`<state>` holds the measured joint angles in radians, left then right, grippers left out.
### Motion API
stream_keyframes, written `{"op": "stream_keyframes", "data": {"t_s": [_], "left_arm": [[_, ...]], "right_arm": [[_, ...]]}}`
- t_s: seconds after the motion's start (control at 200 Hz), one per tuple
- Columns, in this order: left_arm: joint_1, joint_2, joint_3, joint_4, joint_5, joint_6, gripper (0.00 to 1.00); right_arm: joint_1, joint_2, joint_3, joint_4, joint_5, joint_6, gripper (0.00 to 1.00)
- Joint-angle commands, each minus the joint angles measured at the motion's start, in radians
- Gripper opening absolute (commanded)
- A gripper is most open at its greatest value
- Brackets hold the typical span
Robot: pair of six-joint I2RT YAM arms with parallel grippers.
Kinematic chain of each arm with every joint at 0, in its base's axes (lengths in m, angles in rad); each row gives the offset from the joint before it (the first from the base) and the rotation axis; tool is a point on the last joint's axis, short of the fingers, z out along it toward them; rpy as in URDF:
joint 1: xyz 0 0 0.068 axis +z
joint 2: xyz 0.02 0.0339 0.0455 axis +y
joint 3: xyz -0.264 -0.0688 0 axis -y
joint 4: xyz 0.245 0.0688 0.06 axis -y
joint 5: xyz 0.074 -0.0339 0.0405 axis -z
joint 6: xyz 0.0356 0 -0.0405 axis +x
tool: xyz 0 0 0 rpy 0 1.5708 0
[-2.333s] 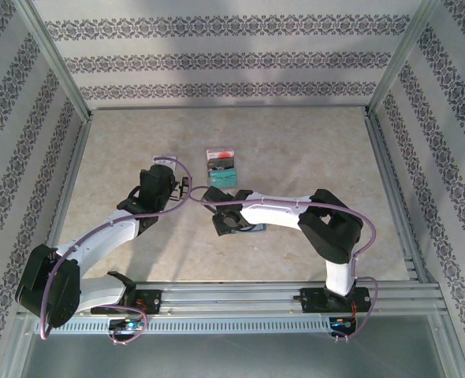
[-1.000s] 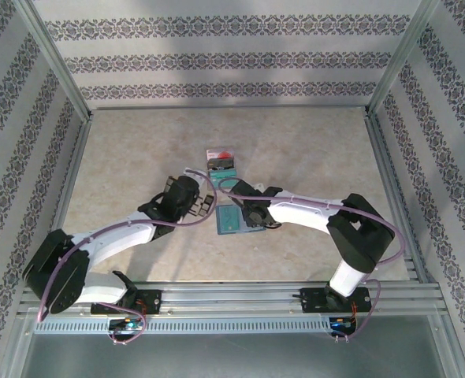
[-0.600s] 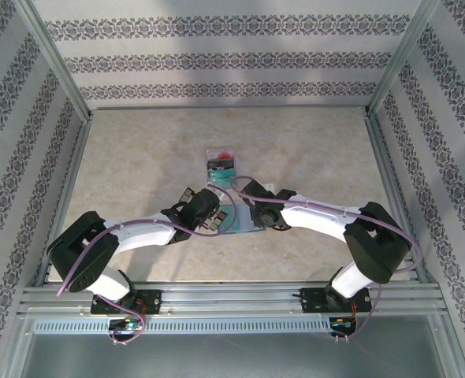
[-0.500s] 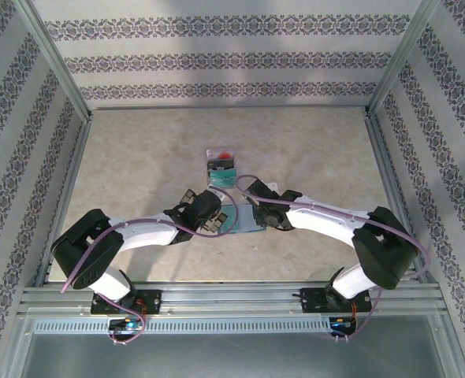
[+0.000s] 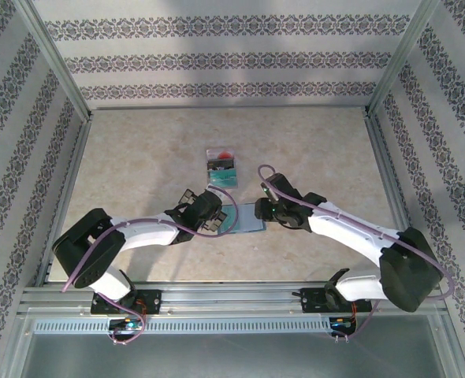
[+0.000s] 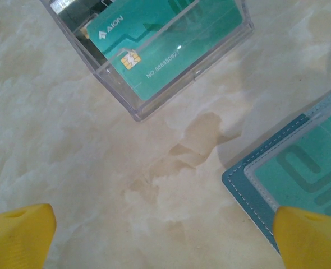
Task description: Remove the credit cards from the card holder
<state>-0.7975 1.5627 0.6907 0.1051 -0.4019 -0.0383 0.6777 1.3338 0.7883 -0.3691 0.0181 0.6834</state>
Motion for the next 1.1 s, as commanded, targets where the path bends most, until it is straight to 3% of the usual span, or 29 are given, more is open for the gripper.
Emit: {"op": "stream_keyframes", "data": {"t_s": [0.0, 0.23, 0.49, 1.094], "left_arm": [[-0.006, 0.024, 0.013, -0.019, -0.022, -0.035, 0.99], [-0.005, 0.056, 0.01, -0.028, -0.016, -0.061, 0.99], [-0.005, 0.056, 0.001, -0.036, -0.006, -0.062, 0.99], [-0.005, 0.07, 0.013, -0.055, -0.009, -0.071, 0.99]], "right_arm": [[-0.003, 0.059, -0.002, 0.117, -0.165, 0.029, 0.38], [-0.005, 0.193, 0.029, 0.236, -0.295, 0.064, 0.36], [-0.005, 0.257, 0.035, 0.295, -0.315, 0.07, 0.29], [-0.004, 0.375, 0.057, 0.314, -0.341, 0.065, 0.26]]}}
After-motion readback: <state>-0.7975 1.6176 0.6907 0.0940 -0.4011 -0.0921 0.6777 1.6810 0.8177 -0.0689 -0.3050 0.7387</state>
